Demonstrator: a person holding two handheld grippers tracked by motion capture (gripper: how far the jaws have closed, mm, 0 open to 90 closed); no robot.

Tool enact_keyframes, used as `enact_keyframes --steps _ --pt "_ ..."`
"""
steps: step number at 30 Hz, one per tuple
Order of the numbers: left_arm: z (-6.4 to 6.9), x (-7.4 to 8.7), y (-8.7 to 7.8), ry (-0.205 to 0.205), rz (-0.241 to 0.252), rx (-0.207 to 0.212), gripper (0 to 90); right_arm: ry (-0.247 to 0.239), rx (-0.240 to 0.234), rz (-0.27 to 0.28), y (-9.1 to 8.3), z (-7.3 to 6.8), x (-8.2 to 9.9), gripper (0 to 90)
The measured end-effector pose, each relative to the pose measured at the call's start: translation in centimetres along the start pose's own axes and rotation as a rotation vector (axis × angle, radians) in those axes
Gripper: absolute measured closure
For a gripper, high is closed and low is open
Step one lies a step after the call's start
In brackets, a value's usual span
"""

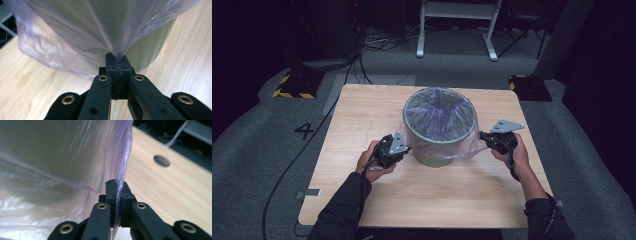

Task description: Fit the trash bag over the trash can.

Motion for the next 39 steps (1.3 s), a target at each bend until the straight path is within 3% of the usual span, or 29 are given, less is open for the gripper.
enact_keyframes --steps 7,11,14,16,20,24,26,29,33,37,39 --pt "-0.8 1.7 1.3 -0.07 -0.037 0.01 89.8 0.059 -0.037 -0.071 2.6 -0.7 2.1 89.8" --pt "-1.1 2.4 1.9 -0.093 -0.046 0.011 89.4 0.11 -0.043 -0.062 3.5 -0.6 2.7 89.5" --pt "-1.2 2.9 2.1 -0.095 -0.045 -0.022 87.7 0.139 -0.037 -0.06 3.8 -0.3 3.0 88.7" --pt "-1.1 3.0 2.0 -0.106 -0.032 -0.008 86.5 0.146 -0.027 -0.061 3.9 -0.2 3.2 82.6" --pt "-0.7 3.2 1.6 -0.105 -0.006 -0.008 76.6 0.153 -0.005 -0.042 3.3 0.1 3.5 58.9" --pt "-0.4 3.2 0.9 -0.119 0.037 -0.002 62.4 0.14 0.059 0.015 1.9 0.5 3.3 37.0" --pt "-0.2 3.1 0.7 -0.134 0.04 -0.017 45.4 0.117 0.078 0.041 1.3 0.5 3.1 32.5" --pt "0.0 3.2 0.3 -0.174 0.044 -0.002 19.8 0.1 0.078 0.053 0.6 0.5 2.8 29.6" --pt "0.3 3.4 0.0 -0.201 0.045 0.028 15.4 0.117 0.024 0.073 -0.2 0.5 2.4 28.4" --pt "0.6 4.1 -0.7 -0.238 0.06 0.109 15.5 0.134 0.007 0.106 -1.0 0.3 1.9 23.2" --pt "0.9 4.5 -0.9 -0.24 0.06 0.112 15.7 0.14 -0.011 0.13 -1.4 0.1 1.8 19.9"
Point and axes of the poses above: each handheld gripper's, and its own axes: y roughly forward along the jaws, x roughly out of its underside, z roughly to its right, the point moved 2 cm from there along y, roughly forward along the jaws, and after that the axes turned 6 degrees about -y, right-handed, at the moved point
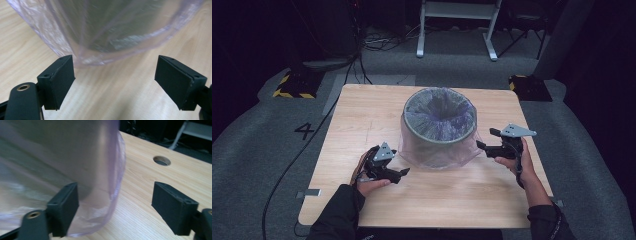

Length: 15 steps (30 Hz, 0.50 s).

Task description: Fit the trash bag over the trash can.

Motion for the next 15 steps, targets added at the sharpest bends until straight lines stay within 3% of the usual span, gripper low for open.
enact_keyframes --steps 2,6,15 --pt "0.4 0.5 -0.2 0.015 -0.02 -0.015 15.6 -0.015 -0.004 0.01 -0.4 -0.4 -0.2 18.9" --pt "1.1 1.3 -0.7 0.004 -0.038 0.003 15.5 -0.015 -0.022 0.018 -1.1 -0.7 -0.3 18.2" --pt "1.8 3.8 -0.6 -0.015 -0.183 -0.036 15.7 -0.011 -0.007 0.042 -2.5 -0.4 -0.9 18.6"
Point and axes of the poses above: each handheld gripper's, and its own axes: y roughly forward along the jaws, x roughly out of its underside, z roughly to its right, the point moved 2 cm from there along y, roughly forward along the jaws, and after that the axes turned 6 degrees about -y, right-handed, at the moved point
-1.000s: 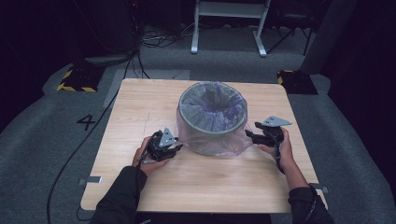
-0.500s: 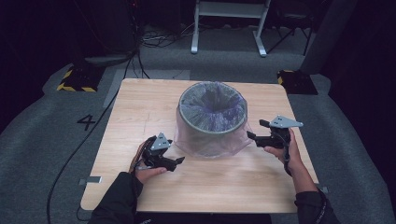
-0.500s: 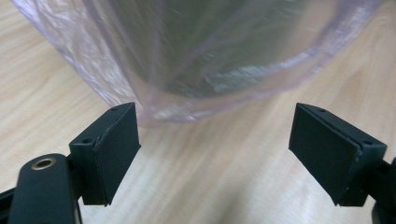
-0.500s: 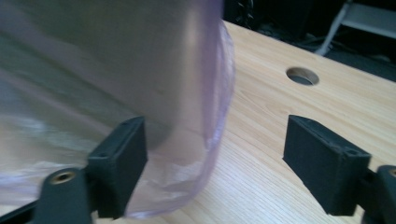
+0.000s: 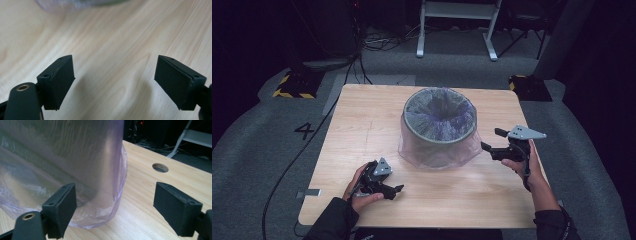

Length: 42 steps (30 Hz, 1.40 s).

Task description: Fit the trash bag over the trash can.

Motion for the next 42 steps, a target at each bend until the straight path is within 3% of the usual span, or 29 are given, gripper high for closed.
enact_keyframes --steps 3,11,21,35,42 --pt "0.2 0.5 0.1 0.006 -0.004 0.003 15.4 -0.002 0.022 0.007 -0.5 0.2 -0.5 19.3" --pt "0.0 1.0 0.1 0.003 0.039 0.003 14.5 -0.01 0.018 0.039 -1.3 0.3 -2.2 19.4" --pt "0.0 1.0 0.0 0.004 0.04 0.0 14.3 -0.036 0.019 0.078 -2.1 0.2 -5.0 19.6" --pt "0.0 1.0 0.0 0.003 0.041 0.001 14.3 -0.069 0.014 0.11 -3.3 0.3 -7.4 19.7" --pt "0.0 1.0 0.0 0.004 0.041 0.001 14.3 -0.055 0.018 0.118 -3.5 0.4 -8.0 20.2"
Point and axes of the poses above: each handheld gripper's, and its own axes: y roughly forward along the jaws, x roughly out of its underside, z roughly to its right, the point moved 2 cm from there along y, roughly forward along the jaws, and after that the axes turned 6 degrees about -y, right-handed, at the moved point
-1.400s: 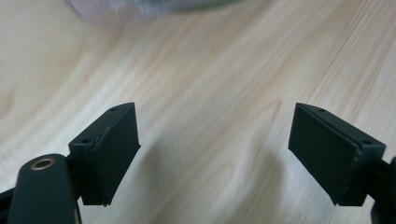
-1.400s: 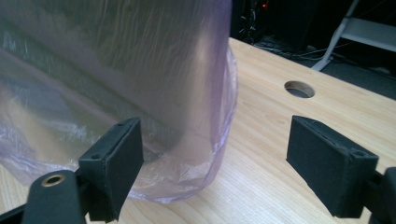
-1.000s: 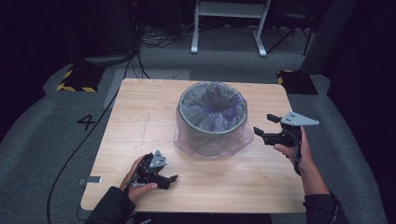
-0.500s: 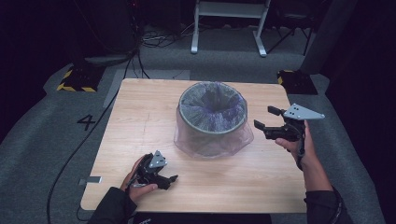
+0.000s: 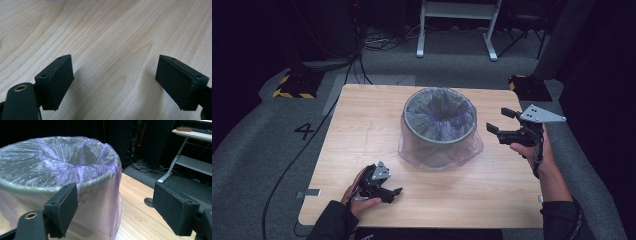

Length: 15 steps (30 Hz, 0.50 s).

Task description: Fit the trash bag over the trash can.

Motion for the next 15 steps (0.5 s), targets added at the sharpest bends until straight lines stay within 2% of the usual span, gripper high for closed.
enact_keyframes --steps 15 --pt "0.0 0.0 0.0 0.0 0.001 -0.004 14.3 -0.013 -0.006 0.013 -0.3 0.1 -1.9 21.2"
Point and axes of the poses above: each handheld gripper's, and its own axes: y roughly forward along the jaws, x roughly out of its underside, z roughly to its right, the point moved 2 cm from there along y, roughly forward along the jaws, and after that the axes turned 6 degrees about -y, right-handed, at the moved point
